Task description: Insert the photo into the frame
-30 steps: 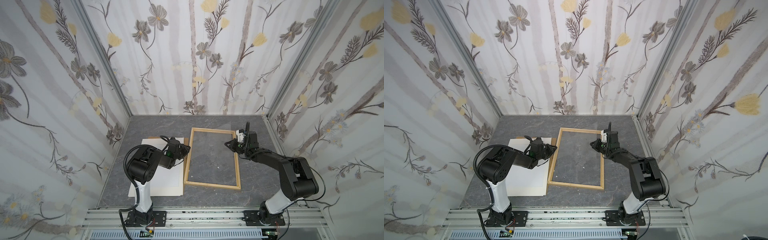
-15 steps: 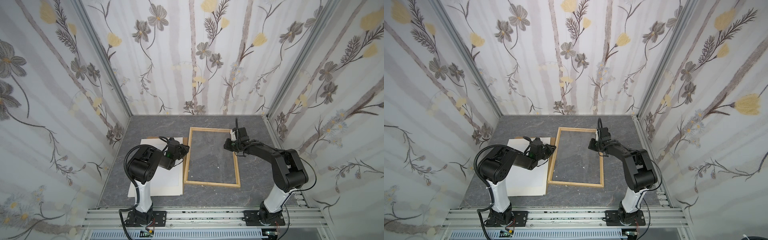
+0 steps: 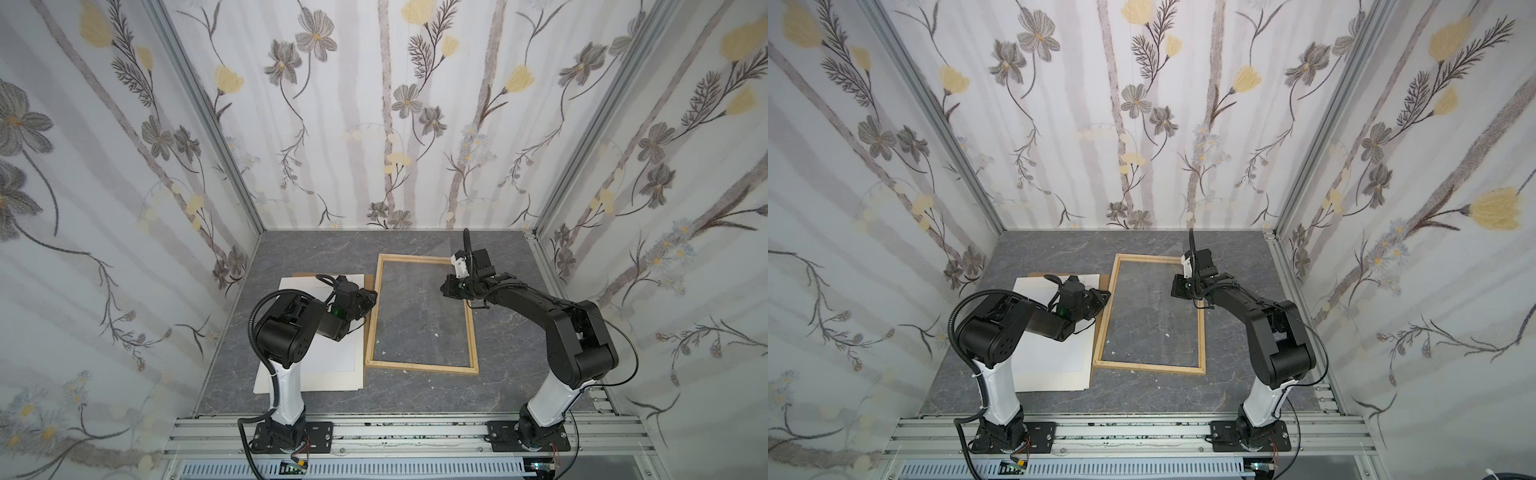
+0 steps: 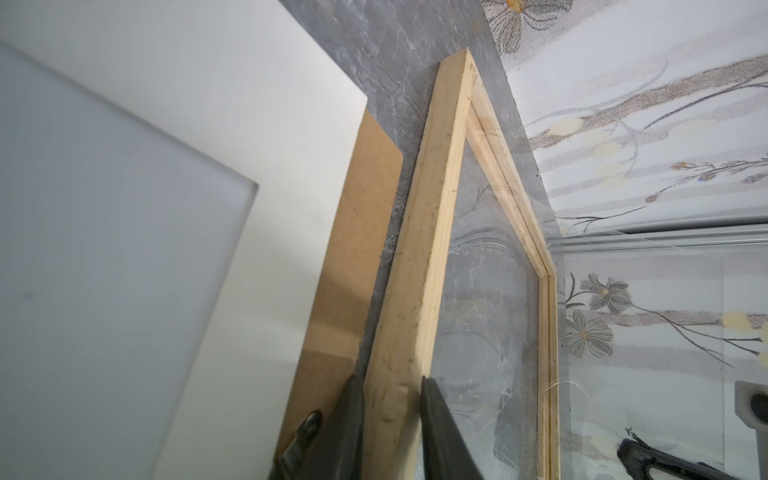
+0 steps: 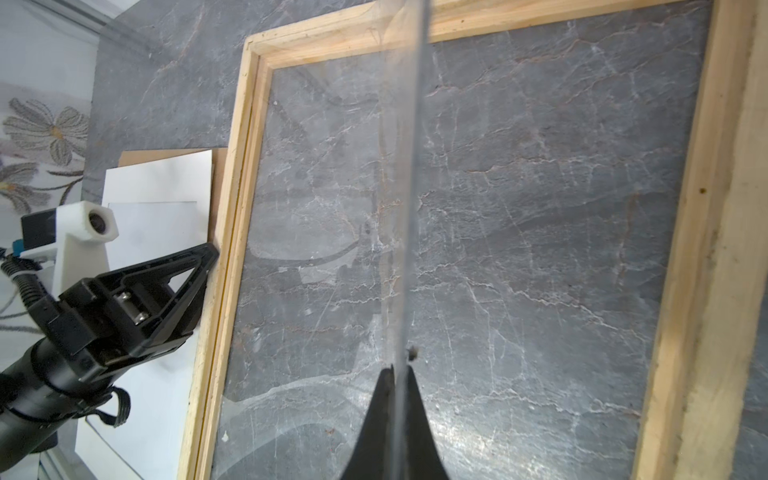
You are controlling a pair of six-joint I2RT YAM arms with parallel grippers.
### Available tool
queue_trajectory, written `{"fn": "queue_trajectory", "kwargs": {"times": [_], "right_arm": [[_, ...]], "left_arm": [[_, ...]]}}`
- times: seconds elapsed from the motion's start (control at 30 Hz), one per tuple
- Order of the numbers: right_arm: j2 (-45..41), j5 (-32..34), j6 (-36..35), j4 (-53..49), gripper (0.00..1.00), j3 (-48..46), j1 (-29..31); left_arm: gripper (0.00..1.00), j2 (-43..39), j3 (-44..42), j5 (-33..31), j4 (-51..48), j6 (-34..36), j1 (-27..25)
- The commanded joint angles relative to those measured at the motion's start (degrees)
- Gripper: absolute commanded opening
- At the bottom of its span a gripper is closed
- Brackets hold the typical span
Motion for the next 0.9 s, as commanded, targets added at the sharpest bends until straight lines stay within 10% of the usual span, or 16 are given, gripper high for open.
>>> {"fn": "queue_trajectory", "kwargs": {"times": [0.0,0.3,0.87], "right_arm": [[1.0,-19.0,-6.9,-8.8,0.00,-0.5,1.0],[3.7,-17.7,-15.9,-14.8,0.00,-1.3,0.3],[5.3,-8.4,-5.1,-9.0,0.00,2.5,-2.3]], "left_arm": [[0.23,0.3,0.0,13.2,-5.5,-2.0,-1.9],[0.23,0.3,0.8,12.9,-6.6,-1.6,-2.0],[0.23,-0.2,-0.4,13.1,-5.0,-2.6,-2.3]]}}
